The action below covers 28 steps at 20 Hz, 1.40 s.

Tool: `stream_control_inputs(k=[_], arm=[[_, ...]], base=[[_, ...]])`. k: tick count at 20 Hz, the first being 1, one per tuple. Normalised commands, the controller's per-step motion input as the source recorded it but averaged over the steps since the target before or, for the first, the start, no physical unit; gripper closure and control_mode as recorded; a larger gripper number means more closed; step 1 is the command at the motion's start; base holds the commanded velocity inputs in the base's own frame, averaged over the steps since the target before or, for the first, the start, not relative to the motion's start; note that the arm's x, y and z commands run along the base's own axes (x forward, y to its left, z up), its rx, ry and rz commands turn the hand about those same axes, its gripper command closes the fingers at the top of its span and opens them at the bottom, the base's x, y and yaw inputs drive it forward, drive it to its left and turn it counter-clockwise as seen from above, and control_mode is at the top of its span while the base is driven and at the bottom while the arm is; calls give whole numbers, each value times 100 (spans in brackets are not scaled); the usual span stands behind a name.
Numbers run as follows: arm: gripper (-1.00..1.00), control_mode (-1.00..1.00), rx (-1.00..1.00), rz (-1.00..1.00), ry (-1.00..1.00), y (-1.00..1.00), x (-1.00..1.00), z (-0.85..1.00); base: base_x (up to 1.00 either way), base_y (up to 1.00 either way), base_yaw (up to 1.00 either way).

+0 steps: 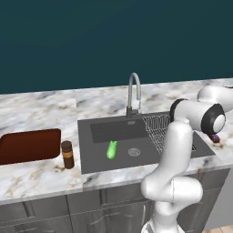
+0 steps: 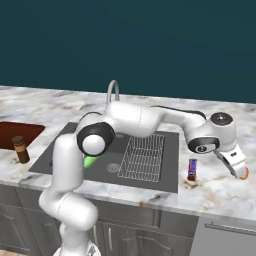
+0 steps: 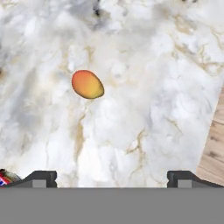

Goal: Pick up all produce items and place them in the sink. Turn on the sink faucet to wash them. Then turn the sink off and put them in the tray.

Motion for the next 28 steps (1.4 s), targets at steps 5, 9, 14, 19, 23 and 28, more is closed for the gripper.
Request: stream_control_inputs(k=[5, 9, 14, 19, 23, 28], arm=[[-100, -100, 0, 0, 3, -36, 16, -6], [-100, -100, 0, 0, 4, -22, 19, -15], [-100, -100, 0, 0, 6, -6, 19, -28], [-100, -100, 0, 0, 4, -1, 19, -31], [-100, -100, 0, 0, 2, -5, 25, -26], [-100, -100, 0, 0, 1, -22, 24, -20]], base=[[0, 0, 0], [0, 0, 0], [0, 0, 0], [0, 0, 0], [0, 0, 0], [0, 0, 0]])
